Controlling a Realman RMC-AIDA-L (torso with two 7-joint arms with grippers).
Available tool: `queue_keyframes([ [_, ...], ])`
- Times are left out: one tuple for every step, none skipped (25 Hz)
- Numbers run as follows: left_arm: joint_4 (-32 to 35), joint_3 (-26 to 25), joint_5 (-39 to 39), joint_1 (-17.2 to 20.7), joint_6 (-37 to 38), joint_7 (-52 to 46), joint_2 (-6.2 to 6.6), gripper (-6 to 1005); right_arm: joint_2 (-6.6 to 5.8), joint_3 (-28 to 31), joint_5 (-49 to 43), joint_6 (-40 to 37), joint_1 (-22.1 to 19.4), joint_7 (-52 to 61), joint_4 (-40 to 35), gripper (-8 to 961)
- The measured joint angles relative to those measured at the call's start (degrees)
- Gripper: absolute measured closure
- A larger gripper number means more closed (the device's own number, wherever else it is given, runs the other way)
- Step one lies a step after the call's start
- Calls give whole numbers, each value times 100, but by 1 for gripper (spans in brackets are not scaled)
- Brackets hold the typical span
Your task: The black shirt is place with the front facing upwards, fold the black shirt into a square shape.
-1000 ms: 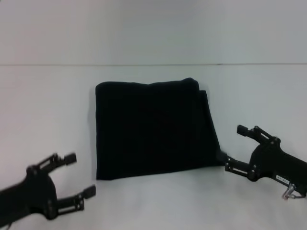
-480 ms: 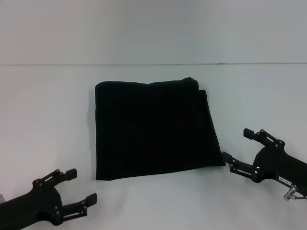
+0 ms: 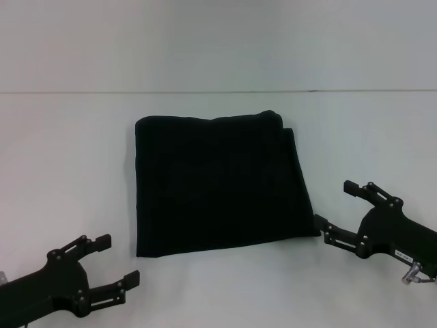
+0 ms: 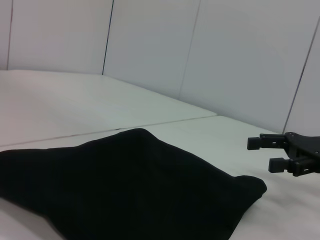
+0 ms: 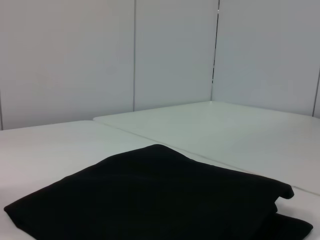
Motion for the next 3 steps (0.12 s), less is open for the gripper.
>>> queue_keyframes([
  [2, 1, -1, -2, 3, -1, 0, 53, 0, 0, 0, -4, 2, 0, 0, 12],
  [3, 1, -2, -5, 12, -1, 0, 53, 0, 0, 0, -8, 3, 0, 1, 12],
  [4, 2, -3, -7, 19, -1, 1, 53, 0, 0, 0, -15, 4, 0, 1, 12],
])
